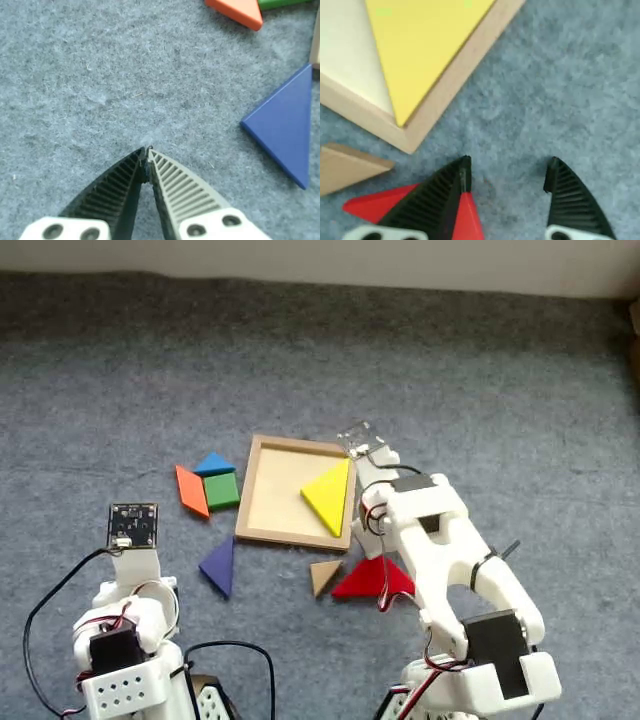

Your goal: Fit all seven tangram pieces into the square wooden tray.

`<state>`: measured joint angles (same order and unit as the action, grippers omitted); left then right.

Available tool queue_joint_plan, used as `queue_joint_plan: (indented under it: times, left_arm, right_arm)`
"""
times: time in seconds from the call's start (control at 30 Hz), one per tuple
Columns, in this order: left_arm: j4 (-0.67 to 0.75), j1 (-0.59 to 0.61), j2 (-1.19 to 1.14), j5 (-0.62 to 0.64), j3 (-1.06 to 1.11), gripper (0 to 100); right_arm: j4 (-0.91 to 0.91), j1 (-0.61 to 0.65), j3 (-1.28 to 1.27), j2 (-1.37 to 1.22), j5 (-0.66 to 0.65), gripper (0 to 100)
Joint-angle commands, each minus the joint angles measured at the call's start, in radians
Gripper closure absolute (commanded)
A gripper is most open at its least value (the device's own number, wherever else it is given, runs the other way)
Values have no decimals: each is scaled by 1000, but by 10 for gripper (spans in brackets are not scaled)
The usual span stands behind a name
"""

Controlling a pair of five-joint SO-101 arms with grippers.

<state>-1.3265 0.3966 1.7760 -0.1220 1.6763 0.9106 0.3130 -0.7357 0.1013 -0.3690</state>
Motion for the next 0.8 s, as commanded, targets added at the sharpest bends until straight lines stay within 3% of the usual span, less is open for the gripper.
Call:
queue_joint_plan:
  times: [0.0, 0.27, 0.6, 0.77]
  left_arm:
    - [-5, 7, 45, 6, 19, 993]
    - [-5, 7, 45, 6, 19, 993]
    - [-5, 7, 45, 6, 19, 993]
    - [-5, 7, 45, 6, 19, 993]
  right_arm:
    - [79, -47, 36, 4, -97, 768]
    - [177, -120, 45, 21, -109, 768]
    - [213, 31, -117, 484, -103, 721]
    - [203, 85, -232, 492, -103, 659]
